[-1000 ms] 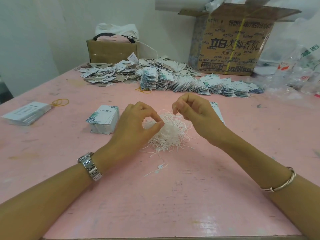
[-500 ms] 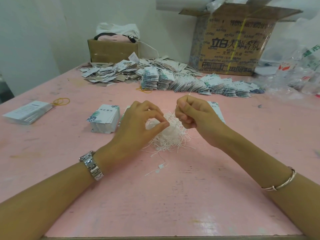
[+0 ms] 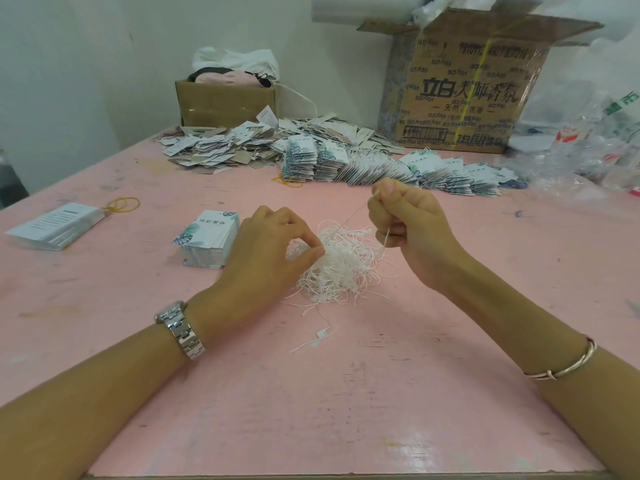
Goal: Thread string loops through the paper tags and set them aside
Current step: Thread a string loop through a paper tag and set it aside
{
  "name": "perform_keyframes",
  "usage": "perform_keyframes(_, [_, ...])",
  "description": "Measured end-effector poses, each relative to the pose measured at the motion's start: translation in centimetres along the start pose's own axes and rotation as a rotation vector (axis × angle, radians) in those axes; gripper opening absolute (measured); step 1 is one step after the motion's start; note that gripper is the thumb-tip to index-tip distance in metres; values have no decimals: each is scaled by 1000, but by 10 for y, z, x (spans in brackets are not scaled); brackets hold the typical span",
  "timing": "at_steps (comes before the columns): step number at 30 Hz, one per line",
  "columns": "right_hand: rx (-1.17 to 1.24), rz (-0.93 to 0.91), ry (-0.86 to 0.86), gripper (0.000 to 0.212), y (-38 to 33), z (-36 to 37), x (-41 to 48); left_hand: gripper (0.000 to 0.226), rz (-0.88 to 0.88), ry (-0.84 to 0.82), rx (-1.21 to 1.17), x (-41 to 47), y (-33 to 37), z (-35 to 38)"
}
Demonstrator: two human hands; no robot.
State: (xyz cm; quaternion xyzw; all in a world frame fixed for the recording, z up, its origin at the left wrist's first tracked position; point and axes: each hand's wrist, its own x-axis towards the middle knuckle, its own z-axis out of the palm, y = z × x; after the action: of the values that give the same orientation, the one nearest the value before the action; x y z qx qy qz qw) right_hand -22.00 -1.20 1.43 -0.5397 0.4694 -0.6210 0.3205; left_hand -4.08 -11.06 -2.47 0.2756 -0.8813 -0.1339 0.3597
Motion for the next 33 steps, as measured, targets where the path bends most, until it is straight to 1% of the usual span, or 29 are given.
perform_keyframes(2, [3,-6,23,29,-1,-1,0,8,19,11,-9,0,0,0])
perform_keyframes(5, [7,-11,88,36,1,-2,2,8,47,42,-29,1,1,0])
perform_keyframes(7, [-52,-20,146,37,2,-3,2,9,57,83,-57,1,1,1])
perform_keyframes(8, [-118,-28,155,37,3,-4,1,9,63,102,-68,0,2,0])
perform_keyframes(10, [-254,-19,106,32,6,-2,-1,11,73,124,-77,0,3,1])
perform_keyframes(12, [-298,19,29,27,11,3,-3,13,82,117,-67,0,5,1])
perform_keyframes(14, [-278,27,-15,26,11,6,-3,13,86,91,-37,-1,5,1])
perform_keyframes(17, [-192,-21,-27,26,4,3,-3,13,59,50,15,-1,1,2])
perform_keyframes(22, [50,-60,25,34,-11,-10,2,11,5,-29,82,-3,-3,2])
perform_keyframes(24, [16,-88,29,34,-15,-14,2,11,-3,-44,98,-3,-2,2])
perform_keyframes(26, [-97,-99,31,35,-15,-14,1,21,-1,-29,108,-3,1,1])
perform_keyframes(27, [-151,-90,31,32,-14,-13,1,29,5,-14,86,-3,3,0])
perform_keyframes(29, [-255,-85,9,24,-10,-8,-1,40,24,14,-62,-3,11,-4])
perform_keyframes(31, [-338,-86,-44,19,-7,-1,-3,44,53,-1,-265,-4,18,-8])
perform_keyframes(33, [-374,-80,-88,21,-5,3,-5,39,68,-45,-375,-5,24,-9])
